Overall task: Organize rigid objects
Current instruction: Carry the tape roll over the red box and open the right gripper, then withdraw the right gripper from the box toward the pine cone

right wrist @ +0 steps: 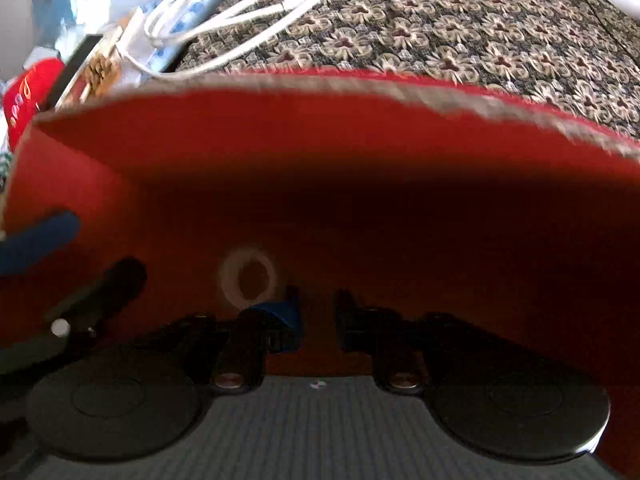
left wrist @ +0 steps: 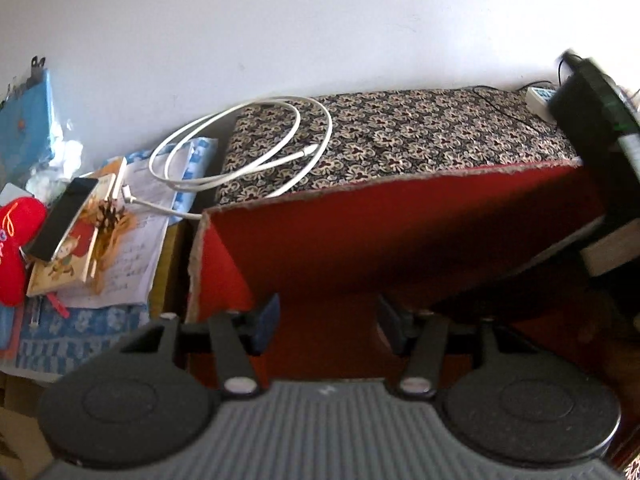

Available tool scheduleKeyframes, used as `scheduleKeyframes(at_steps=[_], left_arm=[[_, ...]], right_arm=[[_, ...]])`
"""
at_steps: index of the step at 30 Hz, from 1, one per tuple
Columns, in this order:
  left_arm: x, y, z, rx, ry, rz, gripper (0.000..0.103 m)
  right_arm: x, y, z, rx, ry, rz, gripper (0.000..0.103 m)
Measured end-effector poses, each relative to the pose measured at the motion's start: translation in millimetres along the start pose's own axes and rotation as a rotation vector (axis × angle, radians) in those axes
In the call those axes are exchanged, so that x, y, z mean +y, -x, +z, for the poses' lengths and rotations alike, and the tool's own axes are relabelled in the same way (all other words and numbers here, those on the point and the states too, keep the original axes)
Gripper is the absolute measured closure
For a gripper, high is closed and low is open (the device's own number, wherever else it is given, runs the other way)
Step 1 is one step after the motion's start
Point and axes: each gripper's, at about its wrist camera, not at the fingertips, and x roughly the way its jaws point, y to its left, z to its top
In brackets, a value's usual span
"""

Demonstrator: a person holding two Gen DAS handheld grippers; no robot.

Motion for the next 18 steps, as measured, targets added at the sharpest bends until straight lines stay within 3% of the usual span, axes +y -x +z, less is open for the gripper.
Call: scheduleKeyframes(at_steps=[3,5,6,8,12,18], left_arm=[[0,0,0,-0.001,0.001,0.005,0.055],[1,0,-1,-0.007,0.004,-0.010,0.044],[2,1,-2,-0.010,0.006,-0.001,0.044],[2,1,-2,-0.011,0.007,-0.001,0.040],[2,1,-1,-0.015,0.011,-0.004,0.040],[1,2,-1,-0.021,0.010,-0.002,0.040]], right_arm=[[-17,-10,7,0.029,-0.145,0.273,0.101],[-37,-14,6,0.004,-0.287,0.433,0.101],[-45,-16,4,-0.003,-0.337,0.442,0.101],[-51,-12,-1,-0.036,-0.340,0.357,0.101],[-45,16,-8,-0.105,-0.243,0.268,0.098],[-28,54,-35,-0.202,-0.111,0.058,0.098]])
